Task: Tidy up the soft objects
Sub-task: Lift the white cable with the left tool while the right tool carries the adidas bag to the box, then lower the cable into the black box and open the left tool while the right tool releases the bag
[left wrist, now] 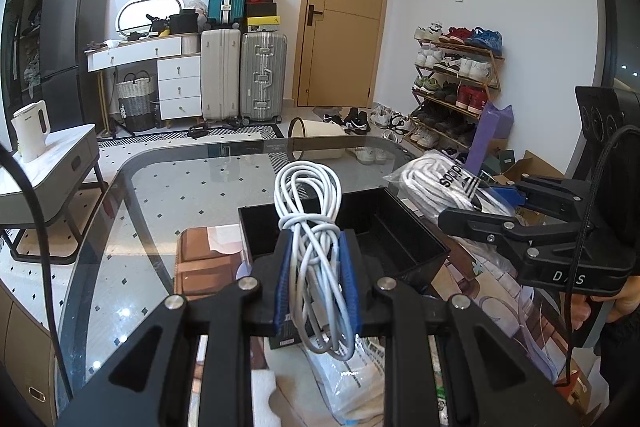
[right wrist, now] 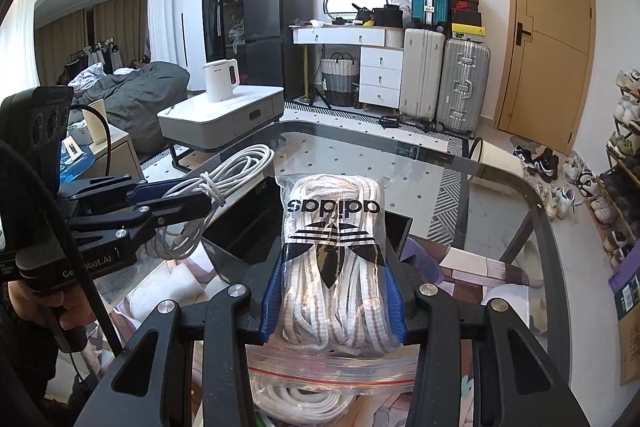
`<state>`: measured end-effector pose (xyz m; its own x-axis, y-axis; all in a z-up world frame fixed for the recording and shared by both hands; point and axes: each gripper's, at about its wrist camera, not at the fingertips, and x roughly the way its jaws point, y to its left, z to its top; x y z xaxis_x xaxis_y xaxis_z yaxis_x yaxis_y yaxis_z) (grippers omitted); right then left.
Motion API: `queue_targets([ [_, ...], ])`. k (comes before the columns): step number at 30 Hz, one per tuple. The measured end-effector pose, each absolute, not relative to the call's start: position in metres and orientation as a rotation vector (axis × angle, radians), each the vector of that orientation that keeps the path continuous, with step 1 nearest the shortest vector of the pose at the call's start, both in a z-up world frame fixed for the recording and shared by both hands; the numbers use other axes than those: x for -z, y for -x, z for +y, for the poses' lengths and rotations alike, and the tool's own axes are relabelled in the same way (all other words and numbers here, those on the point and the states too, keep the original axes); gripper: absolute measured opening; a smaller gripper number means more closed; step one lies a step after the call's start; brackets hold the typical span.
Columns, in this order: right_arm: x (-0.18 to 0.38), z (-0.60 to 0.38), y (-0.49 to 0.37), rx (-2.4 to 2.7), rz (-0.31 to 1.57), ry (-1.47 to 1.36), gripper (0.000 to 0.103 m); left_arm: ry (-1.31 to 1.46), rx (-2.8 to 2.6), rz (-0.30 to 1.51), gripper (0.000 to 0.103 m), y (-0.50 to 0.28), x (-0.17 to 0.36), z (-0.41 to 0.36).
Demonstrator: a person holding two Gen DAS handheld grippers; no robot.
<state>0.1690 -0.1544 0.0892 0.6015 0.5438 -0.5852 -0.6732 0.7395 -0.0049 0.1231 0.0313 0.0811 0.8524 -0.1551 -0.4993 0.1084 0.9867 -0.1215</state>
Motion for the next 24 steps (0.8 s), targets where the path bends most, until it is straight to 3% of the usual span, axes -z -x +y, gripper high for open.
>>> queue_targets([
  [24, -0.063, -0.127, -0.216, -0.733, 0.692, 0.289, 0.043, 0.101, 0.183, 0.599, 0.021, -0.165, -0.064, 0.026],
])
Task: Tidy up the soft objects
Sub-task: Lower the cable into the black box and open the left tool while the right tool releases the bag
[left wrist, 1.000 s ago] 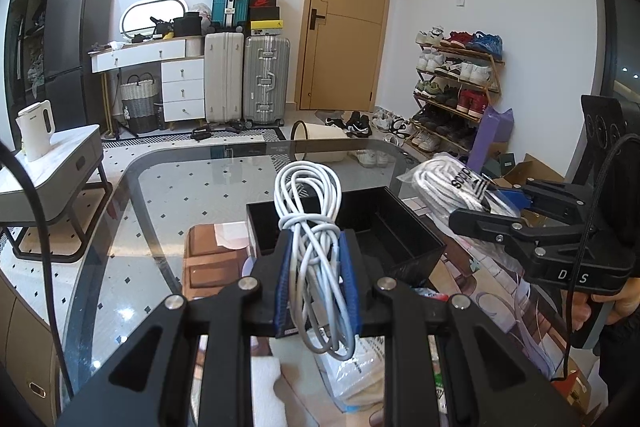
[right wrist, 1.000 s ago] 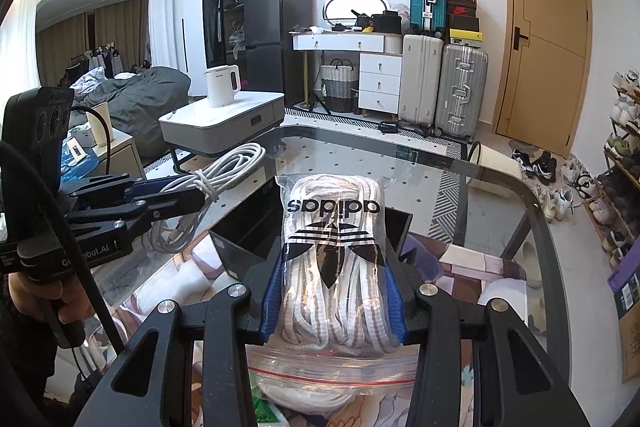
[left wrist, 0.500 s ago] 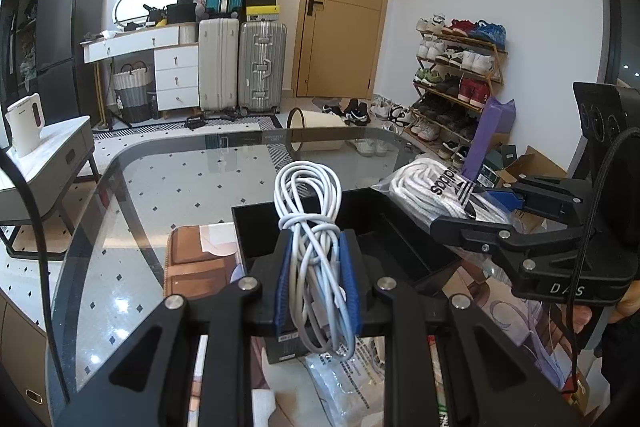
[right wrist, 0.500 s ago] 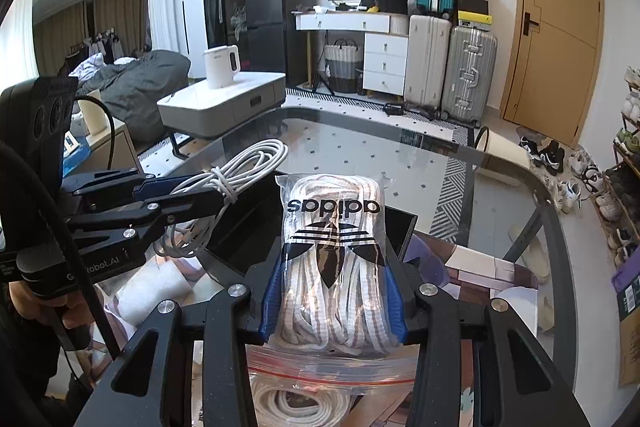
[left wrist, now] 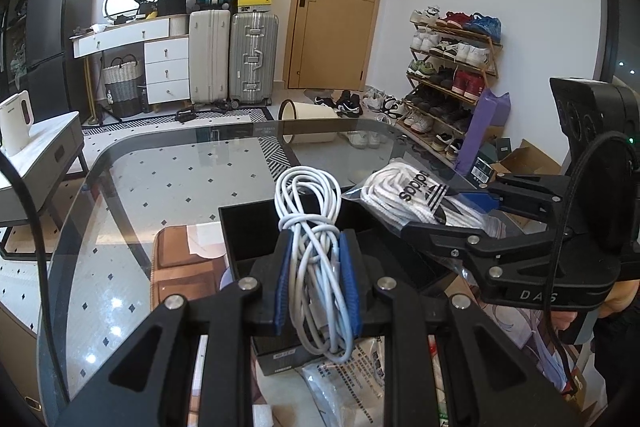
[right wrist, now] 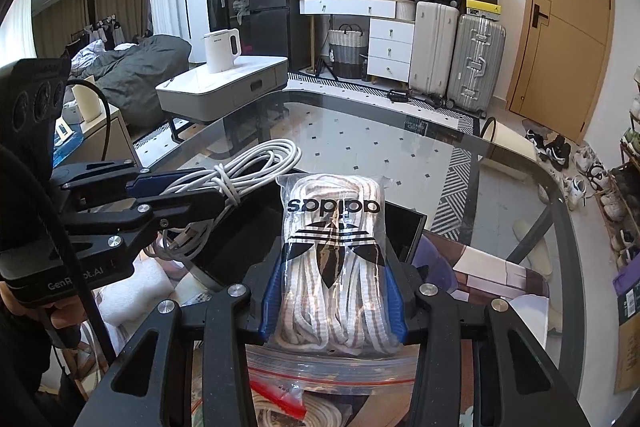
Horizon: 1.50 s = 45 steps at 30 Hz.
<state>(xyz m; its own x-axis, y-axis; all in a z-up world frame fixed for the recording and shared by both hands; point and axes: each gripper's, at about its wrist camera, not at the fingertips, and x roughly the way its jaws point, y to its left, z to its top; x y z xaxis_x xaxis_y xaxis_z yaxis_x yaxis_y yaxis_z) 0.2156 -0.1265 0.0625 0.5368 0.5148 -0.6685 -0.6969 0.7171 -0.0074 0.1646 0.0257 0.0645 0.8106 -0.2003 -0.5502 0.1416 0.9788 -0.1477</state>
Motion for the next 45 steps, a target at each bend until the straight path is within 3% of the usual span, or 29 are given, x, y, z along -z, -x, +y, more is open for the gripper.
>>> queue_targets([
  [28, -0.036, -0.107, -0.236, -0.739, 0.724, 0.339, 0.044, 0.095, 0.178, 0.653, 0.022, -0.175, -0.050, 0.023],
  [31, -0.040, -0.111, -0.235, -0.723, 0.703, 0.336, 0.055, 0.102, 0.170, 0.652, 0.028, -0.173, -0.050, 0.024],
  [32, -0.044, -0.115, -0.234, -0.713, 0.688, 0.326, 0.059, 0.105, 0.163, 0.650, 0.040, -0.172, -0.050, 0.025],
  [34, -0.050, -0.123, -0.229, -0.692, 0.668, 0.300, 0.067, 0.122, 0.147, 0.633, 0.054, -0.168, -0.052, 0.026],
  [38, -0.061, -0.142, -0.217, -0.661, 0.636, 0.270, 0.091, 0.143, 0.127, 0.614, 0.054, -0.160, -0.055, 0.030],
  [45, -0.061, -0.165, -0.209, -0.589, 0.637, 0.237, 0.091, 0.164, 0.094, 0.617, 0.055, -0.145, -0.052, 0.040],
])
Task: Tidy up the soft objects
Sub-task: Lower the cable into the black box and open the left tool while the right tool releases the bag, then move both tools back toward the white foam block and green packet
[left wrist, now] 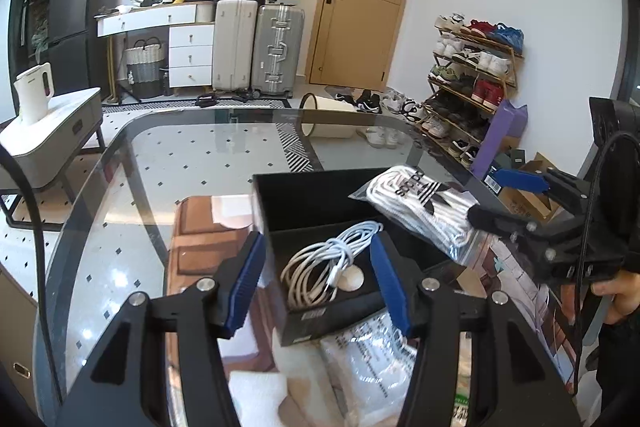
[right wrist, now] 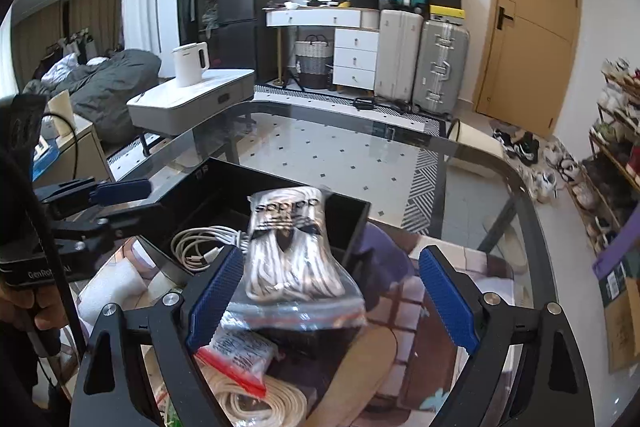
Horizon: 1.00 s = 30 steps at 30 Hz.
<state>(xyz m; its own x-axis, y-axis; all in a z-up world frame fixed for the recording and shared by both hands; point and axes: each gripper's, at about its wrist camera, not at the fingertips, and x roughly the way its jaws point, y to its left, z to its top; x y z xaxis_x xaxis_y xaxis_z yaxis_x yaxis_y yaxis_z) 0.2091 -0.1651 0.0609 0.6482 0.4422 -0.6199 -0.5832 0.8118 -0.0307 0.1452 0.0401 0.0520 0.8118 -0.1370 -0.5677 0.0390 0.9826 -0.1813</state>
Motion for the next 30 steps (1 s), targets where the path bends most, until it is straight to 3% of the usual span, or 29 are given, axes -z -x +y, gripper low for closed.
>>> queue_targets([
  [4, -0.063, -0.184, -0.211, -0.547, 0.626, 0.176, 0.095, 0.132, 0.069, 0.620, 0.060, -0.134, -0.050, 0.042],
  [6, -0.058, -0.187, -0.219, -0.505, 0.655, 0.186, 0.096, 0.119, 0.062, 0.619, 0.073, -0.130, -0.050, 0.042],
  [8, -0.048, -0.179, -0.226, -0.485, 0.692, 0.225, 0.096, 0.117, 0.052, 0.593, 0.097, -0.123, -0.051, 0.043],
  [9, -0.045, -0.174, -0.227, -0.497, 0.693, 0.228, 0.096, 0.117, 0.045, 0.576, 0.100, -0.119, -0.051, 0.044],
  [17, -0.033, -0.136, -0.218, -0.562, 0.694, 0.316, 0.096, 0.099, 0.013, 0.596, 0.101, -0.109, -0.045, 0.051],
  [30, -0.046, -0.161, -0.171, -0.599, 0.687, 0.240, 0.101, 0.080, -0.023, 0.611, 0.103, -0.081, -0.036, 0.053],
])
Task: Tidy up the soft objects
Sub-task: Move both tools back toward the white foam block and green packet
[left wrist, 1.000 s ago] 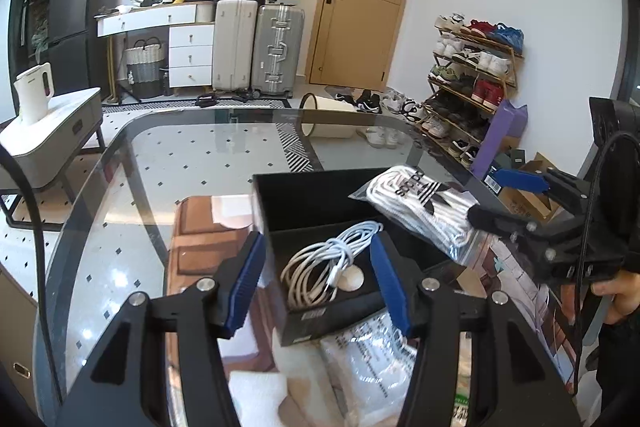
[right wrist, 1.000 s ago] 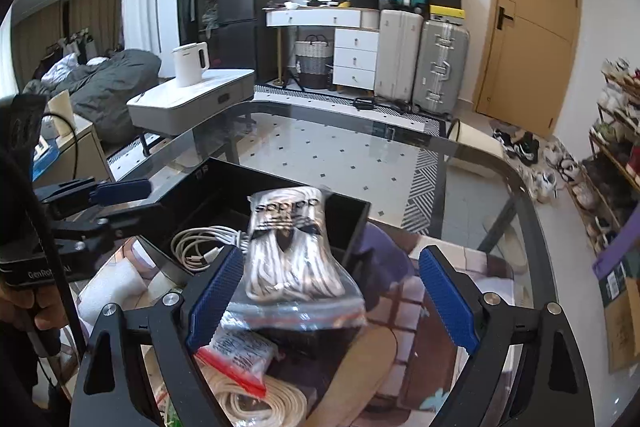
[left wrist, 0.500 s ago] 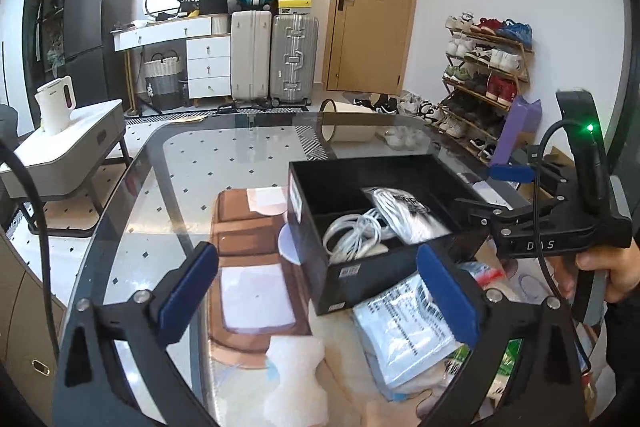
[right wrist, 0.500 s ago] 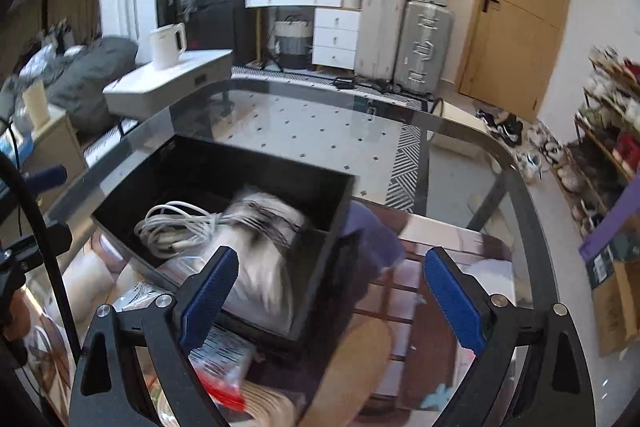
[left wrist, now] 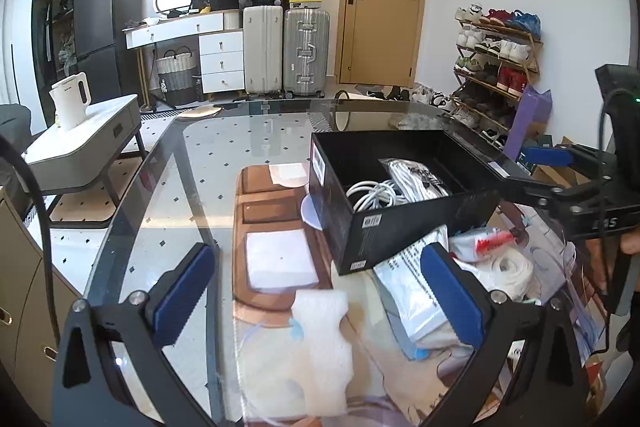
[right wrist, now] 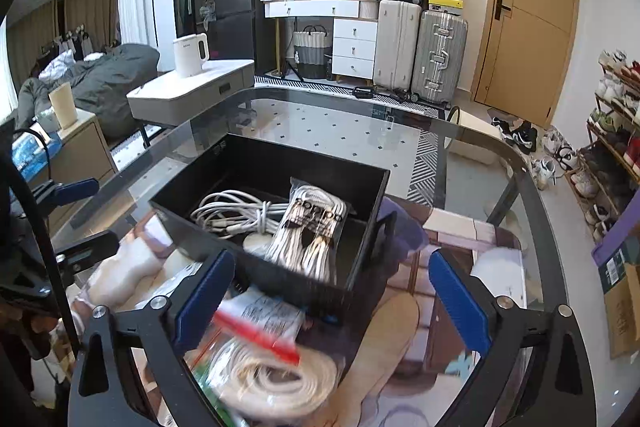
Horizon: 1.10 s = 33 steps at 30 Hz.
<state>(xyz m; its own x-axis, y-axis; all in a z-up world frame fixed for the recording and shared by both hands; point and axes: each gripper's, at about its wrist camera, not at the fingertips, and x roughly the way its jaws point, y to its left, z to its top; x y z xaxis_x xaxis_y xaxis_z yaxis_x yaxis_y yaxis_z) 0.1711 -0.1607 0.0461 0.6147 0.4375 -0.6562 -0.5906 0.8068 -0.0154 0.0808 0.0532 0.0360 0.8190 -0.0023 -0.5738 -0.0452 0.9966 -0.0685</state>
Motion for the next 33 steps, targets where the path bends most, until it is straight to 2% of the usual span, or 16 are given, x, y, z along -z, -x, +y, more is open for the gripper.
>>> queue_targets([
  [14, -0.025, -0.191, -0.115, -0.606, 0.759, 0.187, 0.102, 0.073, -0.010, 0.625, 0.103, -0.056, -0.032, 0.044],
  [33, 0.001, -0.176, -0.105, -0.678, 0.852, 0.194, 0.102, 0.060, -0.037, 0.706, 0.103, -0.061, -0.007, 0.042],
])
